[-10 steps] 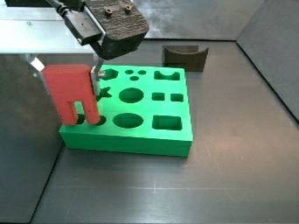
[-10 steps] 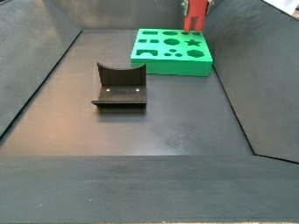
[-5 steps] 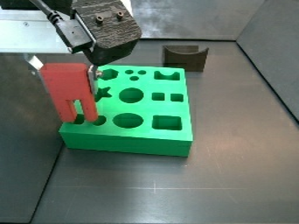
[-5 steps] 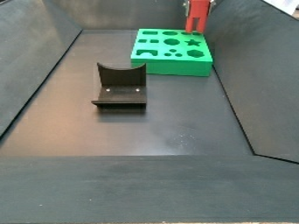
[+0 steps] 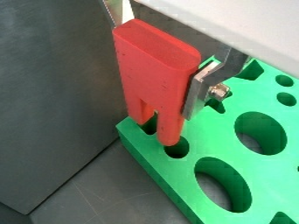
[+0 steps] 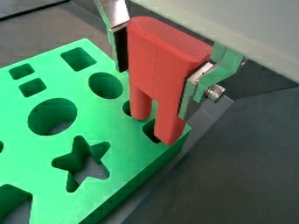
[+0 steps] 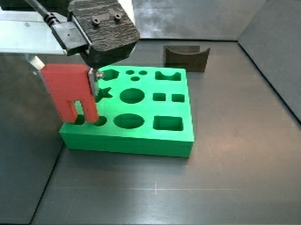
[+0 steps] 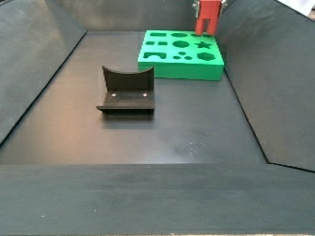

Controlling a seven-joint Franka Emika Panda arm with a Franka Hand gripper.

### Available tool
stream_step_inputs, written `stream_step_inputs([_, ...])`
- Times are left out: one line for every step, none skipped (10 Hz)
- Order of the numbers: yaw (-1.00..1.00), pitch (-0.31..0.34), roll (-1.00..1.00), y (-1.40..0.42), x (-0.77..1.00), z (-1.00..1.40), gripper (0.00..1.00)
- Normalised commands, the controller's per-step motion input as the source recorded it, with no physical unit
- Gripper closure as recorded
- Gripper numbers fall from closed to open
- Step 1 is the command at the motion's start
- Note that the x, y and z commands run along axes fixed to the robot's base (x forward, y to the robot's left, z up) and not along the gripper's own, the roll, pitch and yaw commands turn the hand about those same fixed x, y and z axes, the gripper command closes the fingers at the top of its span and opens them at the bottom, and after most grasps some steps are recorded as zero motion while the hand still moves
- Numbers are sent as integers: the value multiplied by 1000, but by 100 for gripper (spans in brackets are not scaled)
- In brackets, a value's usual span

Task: Pick up the square-circle object. Move up. Rotate the square-circle object. Place the square-circle object on the fixture. Regrasp the square-circle object. Move to above the board. Insert the square-circle object.
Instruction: Insert the square-circle object.

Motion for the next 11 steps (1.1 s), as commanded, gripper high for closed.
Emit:
stream_step_inputs([0,54,0,0,326,-317,100])
stream_step_inputs([-91,150,19,0,674,-397,100])
stream_step_inputs([-94,164,64,0,646,-403,100])
stream_step_inputs([-191,169,70,0,566,-377,100])
stream_step_inputs([-249,170,107,-77,620,-369,100])
stream_step_inputs([-231,171,166,-140,609,-320,100])
stream_step_inputs([-291,160,233,-94,540,-326,100])
stream_step_inputs([-231,114,230,-80,366,-460,100])
stream_step_inputs([-146,51,279,-69,151,-571,100])
stream_step_inputs([-206,16,319,-69,146,-671,100])
stream_step_inputs([-166,0,241,-46,20,-791,100])
